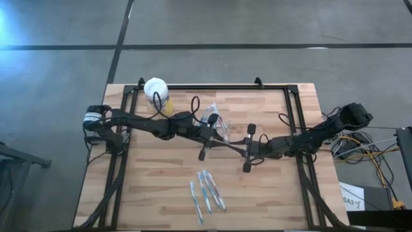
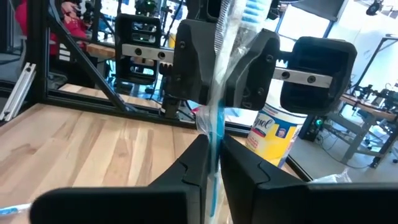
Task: Pick & Place toothbrushing station
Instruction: Put the blue toothbrush into the left section of the transparent organizer
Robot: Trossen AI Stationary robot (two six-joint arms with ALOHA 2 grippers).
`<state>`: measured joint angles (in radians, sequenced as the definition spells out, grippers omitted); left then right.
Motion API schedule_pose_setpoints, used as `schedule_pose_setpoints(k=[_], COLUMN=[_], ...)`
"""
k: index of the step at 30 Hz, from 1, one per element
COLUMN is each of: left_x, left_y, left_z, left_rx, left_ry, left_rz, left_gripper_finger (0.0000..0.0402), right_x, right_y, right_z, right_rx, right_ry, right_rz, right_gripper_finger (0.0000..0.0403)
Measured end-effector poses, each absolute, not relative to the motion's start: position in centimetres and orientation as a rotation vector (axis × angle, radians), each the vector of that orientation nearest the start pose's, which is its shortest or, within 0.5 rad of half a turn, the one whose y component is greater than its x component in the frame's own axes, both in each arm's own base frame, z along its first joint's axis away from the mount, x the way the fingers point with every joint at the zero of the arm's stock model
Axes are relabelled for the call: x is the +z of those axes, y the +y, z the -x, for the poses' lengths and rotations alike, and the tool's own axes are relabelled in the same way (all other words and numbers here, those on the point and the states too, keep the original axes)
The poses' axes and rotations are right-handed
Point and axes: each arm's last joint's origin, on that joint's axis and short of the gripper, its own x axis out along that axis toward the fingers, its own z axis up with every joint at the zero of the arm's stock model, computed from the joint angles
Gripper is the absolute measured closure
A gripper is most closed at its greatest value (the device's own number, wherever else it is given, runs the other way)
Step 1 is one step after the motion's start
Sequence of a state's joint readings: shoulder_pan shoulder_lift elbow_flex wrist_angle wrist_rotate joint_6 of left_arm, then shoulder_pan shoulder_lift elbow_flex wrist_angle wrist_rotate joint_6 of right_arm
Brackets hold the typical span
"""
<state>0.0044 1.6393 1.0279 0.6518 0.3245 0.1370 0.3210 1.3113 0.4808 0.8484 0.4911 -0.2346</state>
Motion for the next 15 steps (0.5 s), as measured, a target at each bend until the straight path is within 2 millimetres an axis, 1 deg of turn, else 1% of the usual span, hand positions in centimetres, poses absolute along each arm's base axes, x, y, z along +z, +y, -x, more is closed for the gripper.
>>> schedule_pose_setpoints(k=[4,9,13,15], left_x=[28.0,28.2,28.1,28.1], left_y=[-0.8,-0.9,-0.9,-0.9], left_z=[-36.7,-36.3,-35.3,-34.3], left_rx=[-0.326,-0.330,-0.333,-0.325], left_ry=[-0.055,-0.018,-0.001,-0.002], left_rz=[-0.130,-0.128,-0.130,-0.133], left_gripper_finger=[0.0385,0.0385,0.0385,0.0385], right_x=[22.1,22.4,23.2,23.5], right_y=[6.9,7.0,6.9,6.9], right_z=[-24.6,-24.4,-24.1,-23.9], right_rx=[-0.166,-0.169,-0.176,-0.176], right_ry=[-0.001,-0.019,-0.053,-0.067], right_rz=[0.226,0.206,0.198,0.194], right_gripper_finger=[0.0341,0.0286,0.0246,0.0233])
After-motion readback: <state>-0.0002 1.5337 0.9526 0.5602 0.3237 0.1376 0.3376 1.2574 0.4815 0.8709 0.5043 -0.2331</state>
